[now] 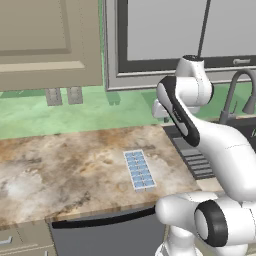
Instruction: The ice cube tray has been filled with water. Take the tray and place it in the freezer to make ice. Close the freezer door after placing the tray.
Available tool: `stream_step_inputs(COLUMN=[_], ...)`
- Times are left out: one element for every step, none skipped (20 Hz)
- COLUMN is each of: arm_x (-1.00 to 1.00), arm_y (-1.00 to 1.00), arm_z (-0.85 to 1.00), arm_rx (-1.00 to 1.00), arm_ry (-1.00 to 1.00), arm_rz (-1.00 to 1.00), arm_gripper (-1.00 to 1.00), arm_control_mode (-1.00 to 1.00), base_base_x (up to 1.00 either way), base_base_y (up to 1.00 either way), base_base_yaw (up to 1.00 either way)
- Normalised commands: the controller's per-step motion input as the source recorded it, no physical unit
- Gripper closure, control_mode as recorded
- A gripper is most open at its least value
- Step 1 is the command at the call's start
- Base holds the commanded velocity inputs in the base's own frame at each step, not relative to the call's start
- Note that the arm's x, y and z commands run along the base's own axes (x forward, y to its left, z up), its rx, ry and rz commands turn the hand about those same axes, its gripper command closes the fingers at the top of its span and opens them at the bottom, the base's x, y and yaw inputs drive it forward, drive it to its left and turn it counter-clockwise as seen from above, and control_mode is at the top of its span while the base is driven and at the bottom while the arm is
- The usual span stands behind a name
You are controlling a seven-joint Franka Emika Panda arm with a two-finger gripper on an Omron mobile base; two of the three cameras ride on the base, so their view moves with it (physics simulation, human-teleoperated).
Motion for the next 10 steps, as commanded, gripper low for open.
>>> stream_step_inputs(arm_x=[-0.04,-0.21,-0.33,-0.35,-0.39,-0.46,-0.56,-0.62,-0.64,-0.63], arm_y=[0.00,0.00,0.00,0.00,0.00,0.00,0.00,0.01,0.07,0.11], arm_z=[0.00,0.00,0.00,0.00,-0.01,-0.14,-0.21,-0.29,-0.31,-0.31], arm_rx=[0.00,0.00,0.00,0.00,0.00,0.00,0.00,0.00,0.00,0.00], arm_ry=[0.00,0.00,0.00,0.00,0.00,0.00,0.00,0.00,0.00,0.00], arm_rz=[0.00,0.00,0.00,0.00,0.00,0.00,0.00,0.00,0.00,0.00], arm_gripper=[-1.00,-1.00,-1.00,-1.00,-1.00,-1.00,-1.00,-1.00,-1.00,-1.00], arm_control_mode=[-1.00,-1.00,-1.00,-1.00,-1.00,-1.00,-1.00,-1.00,-1.00,-1.00], base_base_x=[0.00,0.00,0.00,0.00,0.00,0.00,0.00,0.00,0.00,0.00], base_base_y=[0.00,0.00,0.00,0.00,0.00,0.00,0.00,0.00,0.00,0.00], base_base_yaw=[0.00,0.00,0.00,0.00,0.00,0.00,0.00,0.00,0.00,0.00])
